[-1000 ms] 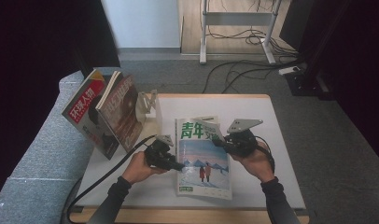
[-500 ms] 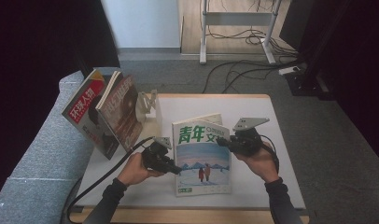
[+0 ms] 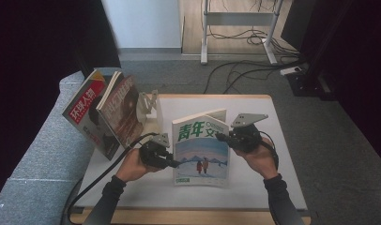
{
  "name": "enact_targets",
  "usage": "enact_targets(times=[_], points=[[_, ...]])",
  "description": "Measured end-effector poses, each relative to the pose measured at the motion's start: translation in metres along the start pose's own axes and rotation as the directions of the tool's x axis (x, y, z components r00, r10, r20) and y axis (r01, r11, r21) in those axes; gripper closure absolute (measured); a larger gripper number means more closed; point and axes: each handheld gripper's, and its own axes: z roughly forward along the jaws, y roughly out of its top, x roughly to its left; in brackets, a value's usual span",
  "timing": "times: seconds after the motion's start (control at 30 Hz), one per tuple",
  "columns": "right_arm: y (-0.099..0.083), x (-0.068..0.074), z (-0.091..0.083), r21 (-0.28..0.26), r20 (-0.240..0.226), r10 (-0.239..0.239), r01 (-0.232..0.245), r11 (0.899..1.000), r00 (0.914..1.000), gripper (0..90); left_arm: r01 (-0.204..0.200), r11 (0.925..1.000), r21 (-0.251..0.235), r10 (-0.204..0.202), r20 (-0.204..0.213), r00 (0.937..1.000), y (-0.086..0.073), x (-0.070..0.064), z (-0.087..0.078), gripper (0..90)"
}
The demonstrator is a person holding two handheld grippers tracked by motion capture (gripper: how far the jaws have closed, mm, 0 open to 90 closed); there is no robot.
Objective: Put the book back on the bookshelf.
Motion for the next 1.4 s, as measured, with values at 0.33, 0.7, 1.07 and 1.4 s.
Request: enact_targets(times=[0.33,0.7,1.07,1.4], points=[[-0.007,0.004,-0.011,-0.032,-0.043,-0.016,0.015,0.999,0.9990,80.4,-0.033,0.9993,-0.015,0.033,-0.014,0.9993,-0.008,-0.012,-0.003,72.9],[-0.021,0.011,-0.031,0.020,0.012,-0.039,0.039,0.999,0.9992,61.2,-0.094,0.9953,-0.024,0.092,-0.041,0.9949,-0.015,-0.025,-0.005,73.9],[-0.034,-0.001,-0.013,0.058,-0.042,-0.036,0.039,0.998,0.9984,33.4,-0.128,0.9913,-0.031,0.126,-0.052,0.9906,-0.018,-0.031,-0.005,73.6],[-0.030,0.005,-0.015,0.041,-0.110,-0.051,0.056,0.998,0.9926,54.5,-0.128,0.9903,-0.055,0.126,-0.035,0.9914,-0.017,-0.032,-0.007,70.0]])
